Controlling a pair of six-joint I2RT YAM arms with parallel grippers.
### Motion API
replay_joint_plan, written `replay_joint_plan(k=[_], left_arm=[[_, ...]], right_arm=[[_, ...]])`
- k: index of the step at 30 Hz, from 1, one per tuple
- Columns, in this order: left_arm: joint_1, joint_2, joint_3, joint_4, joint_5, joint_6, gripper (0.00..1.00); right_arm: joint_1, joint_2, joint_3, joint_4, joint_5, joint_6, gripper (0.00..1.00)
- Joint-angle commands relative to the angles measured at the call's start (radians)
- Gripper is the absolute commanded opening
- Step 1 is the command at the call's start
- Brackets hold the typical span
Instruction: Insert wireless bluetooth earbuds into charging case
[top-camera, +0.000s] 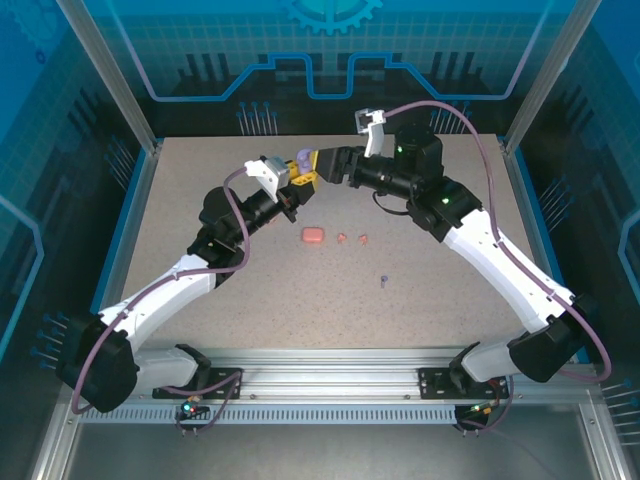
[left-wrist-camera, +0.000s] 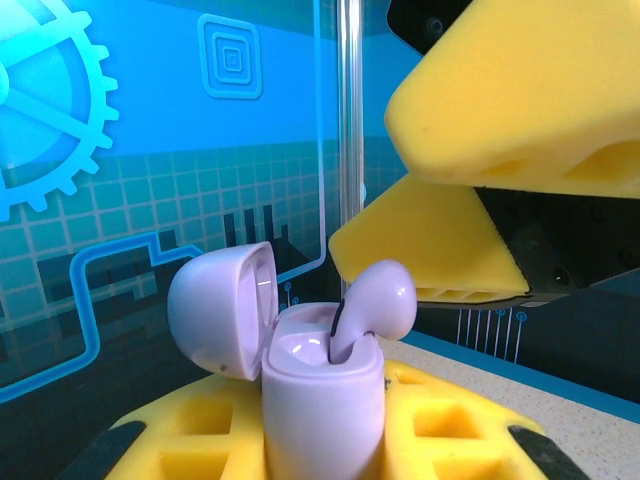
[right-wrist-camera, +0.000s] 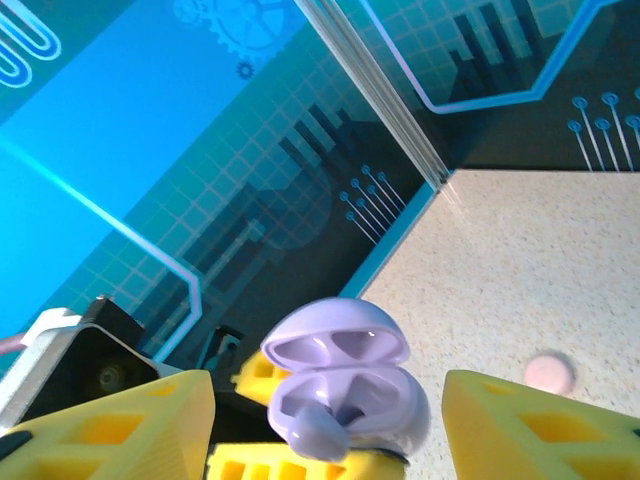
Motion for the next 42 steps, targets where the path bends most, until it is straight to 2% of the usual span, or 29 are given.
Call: replay_joint_plan(k=[1,31,37,42], left_arm=[[-0.008,0.000,0.026,0.044,-0.001,-0.005,0.00],[-0.008,0.001,0.023,0.052,0.002,-0.007,0.00],[-0.009,-0.010,0.014,0.051,-0.008,-0.008,0.00],[-0.010,-0.025,-0.006,0.052,-0.022,0.005,0.00]], right_arm=[[-0.006,-0.017,0.059,-0.088,0.011,0.007,0.64],[0.132,0.048,0.166,-0.156,-0.007,0.029,0.63],[0.090,-0.039,0.114,-0.157,0.056,0.024,0.63],[-0.010,-0.210,-0.008,-0.234,0.152,0.040,0.64]])
